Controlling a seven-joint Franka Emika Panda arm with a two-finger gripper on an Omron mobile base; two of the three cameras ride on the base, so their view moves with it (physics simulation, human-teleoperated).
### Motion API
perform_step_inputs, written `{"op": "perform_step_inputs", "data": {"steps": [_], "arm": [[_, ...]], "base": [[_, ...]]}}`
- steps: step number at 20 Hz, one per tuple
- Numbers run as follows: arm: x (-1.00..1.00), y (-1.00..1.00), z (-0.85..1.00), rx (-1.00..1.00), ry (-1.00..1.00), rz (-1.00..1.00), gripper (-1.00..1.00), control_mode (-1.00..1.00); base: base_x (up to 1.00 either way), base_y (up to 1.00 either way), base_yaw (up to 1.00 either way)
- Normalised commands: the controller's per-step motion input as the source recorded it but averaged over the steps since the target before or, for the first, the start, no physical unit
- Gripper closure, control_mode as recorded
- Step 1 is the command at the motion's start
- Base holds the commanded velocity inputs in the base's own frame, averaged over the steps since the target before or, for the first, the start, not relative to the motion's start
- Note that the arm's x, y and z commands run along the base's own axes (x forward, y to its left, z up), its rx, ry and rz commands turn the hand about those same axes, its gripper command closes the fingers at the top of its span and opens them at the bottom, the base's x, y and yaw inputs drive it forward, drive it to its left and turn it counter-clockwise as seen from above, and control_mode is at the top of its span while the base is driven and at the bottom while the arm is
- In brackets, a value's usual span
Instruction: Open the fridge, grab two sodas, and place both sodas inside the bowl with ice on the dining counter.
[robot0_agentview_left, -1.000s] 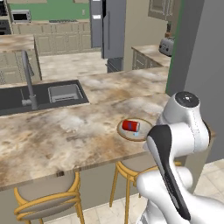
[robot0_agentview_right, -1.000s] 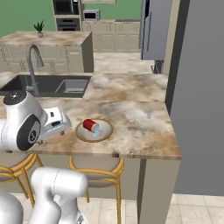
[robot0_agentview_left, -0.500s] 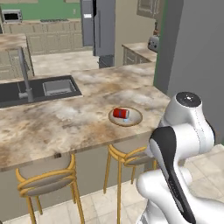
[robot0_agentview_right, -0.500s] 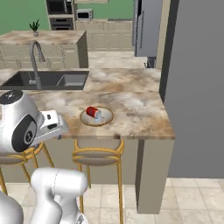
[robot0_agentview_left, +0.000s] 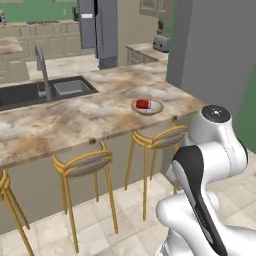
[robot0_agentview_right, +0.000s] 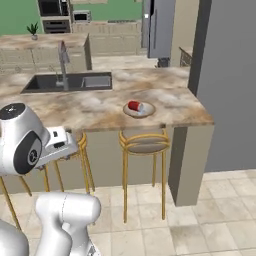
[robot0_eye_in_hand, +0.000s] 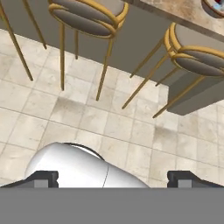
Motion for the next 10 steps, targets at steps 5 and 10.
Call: {"op": "perform_step_inputs", "data": {"steps": [5,10], "arm": [[0.0,0.0,0.0,0.0,0.0,0.0,-1.0,1.0],[0.0,0.0,0.0,0.0,0.0,0.0,-1.0,1.0]], "base": [[-0.85,1.0,-0.2],[-0.68,1.0,-0.14]]}}
